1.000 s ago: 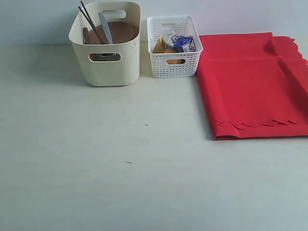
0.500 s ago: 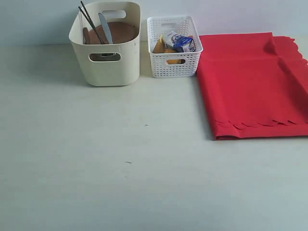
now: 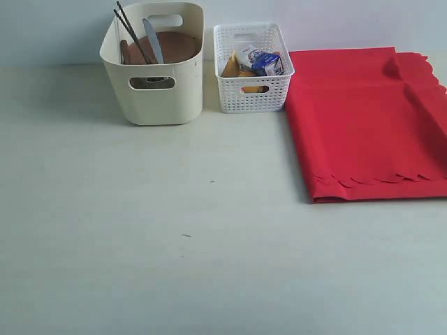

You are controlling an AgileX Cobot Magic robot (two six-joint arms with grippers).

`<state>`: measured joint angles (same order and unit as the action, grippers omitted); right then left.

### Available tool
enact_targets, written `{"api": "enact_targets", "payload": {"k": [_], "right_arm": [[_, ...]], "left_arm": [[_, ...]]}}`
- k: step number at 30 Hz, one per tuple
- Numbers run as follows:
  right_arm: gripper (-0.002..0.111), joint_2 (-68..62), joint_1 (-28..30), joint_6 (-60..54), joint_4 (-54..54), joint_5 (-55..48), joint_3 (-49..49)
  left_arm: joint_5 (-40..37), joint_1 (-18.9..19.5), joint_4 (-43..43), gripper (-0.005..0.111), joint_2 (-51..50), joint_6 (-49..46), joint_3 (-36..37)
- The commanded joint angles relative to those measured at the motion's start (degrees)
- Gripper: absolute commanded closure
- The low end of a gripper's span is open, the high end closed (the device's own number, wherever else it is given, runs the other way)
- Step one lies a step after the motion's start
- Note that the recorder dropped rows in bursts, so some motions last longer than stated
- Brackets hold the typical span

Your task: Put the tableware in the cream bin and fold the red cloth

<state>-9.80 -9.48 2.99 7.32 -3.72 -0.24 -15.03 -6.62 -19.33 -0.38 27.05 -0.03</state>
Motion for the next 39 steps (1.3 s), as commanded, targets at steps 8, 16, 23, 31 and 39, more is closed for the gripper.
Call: {"api": "enact_targets", "payload": {"k": [8, 16, 23, 31, 39], "right_arm": [[0.108, 9.80, 0.14, -0.45, -3.59, -7.77, 0.24], [0.108, 9.80, 0.14, -0.31, -3.32, -9.05, 0.24], [0.108, 9.80, 0.14, -0.07, -3.32, -9.05, 0.24], [0.108, 9.80, 0.14, -0.07, -3.32, -9.05, 0.24], [0.108, 9.80, 0.14, 0.04, -3.19, -9.05, 0.24]], "left_arm": [[0.22, 0.05, -0.13, 0.105, 0.38, -0.05, 0.03], [0.34, 0.05, -0.08, 0.105, 0.38, -0.05, 0.03], [0.34, 0.05, -0.08, 0.105, 0.38, -0.05, 0.03], [0.34, 0.05, -0.08, 0.105, 0.38, -0.05, 0.03], [0.34, 0.05, -0.08, 0.105, 0.38, -0.05, 0.03]]}}
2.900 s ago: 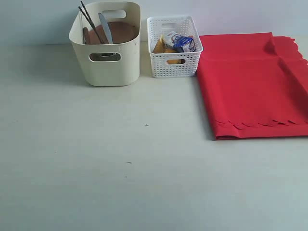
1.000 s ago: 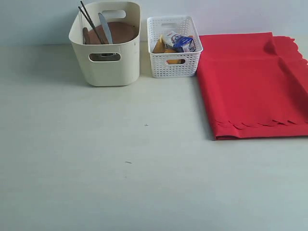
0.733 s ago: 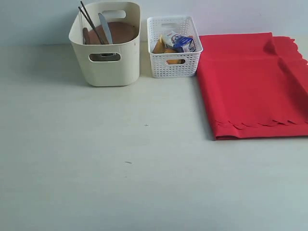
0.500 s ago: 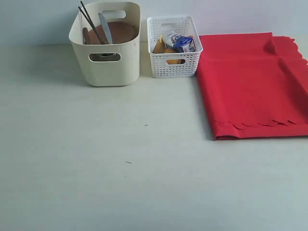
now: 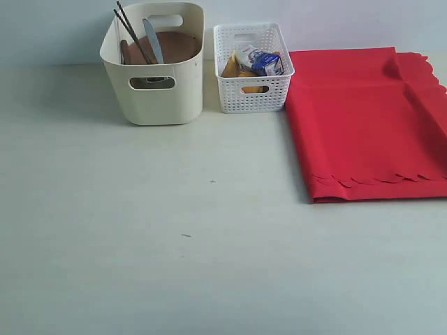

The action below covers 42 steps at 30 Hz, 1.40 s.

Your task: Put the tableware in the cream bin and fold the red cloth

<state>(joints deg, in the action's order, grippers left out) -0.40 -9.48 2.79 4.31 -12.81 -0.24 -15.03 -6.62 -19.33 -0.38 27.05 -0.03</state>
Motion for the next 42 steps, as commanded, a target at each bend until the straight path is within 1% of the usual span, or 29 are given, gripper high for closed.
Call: {"api": "enact_targets", "payload": {"k": [1, 38, 42], "right_arm": [[0.108, 0.40, 0.14, 0.24, -0.18, 0.04, 0.24], [0.108, 0.40, 0.14, 0.24, -0.18, 0.04, 0.24], [0.108, 0.40, 0.14, 0.24, -0.21, -1.40, 0.24]], "left_arm": [[0.34, 0.05, -0.08, 0.105, 0.38, -0.05, 0.03], [0.34, 0.05, -0.08, 0.105, 0.38, -0.05, 0.03], [0.34, 0.05, -0.08, 0.105, 0.38, -0.05, 0.03]]}}
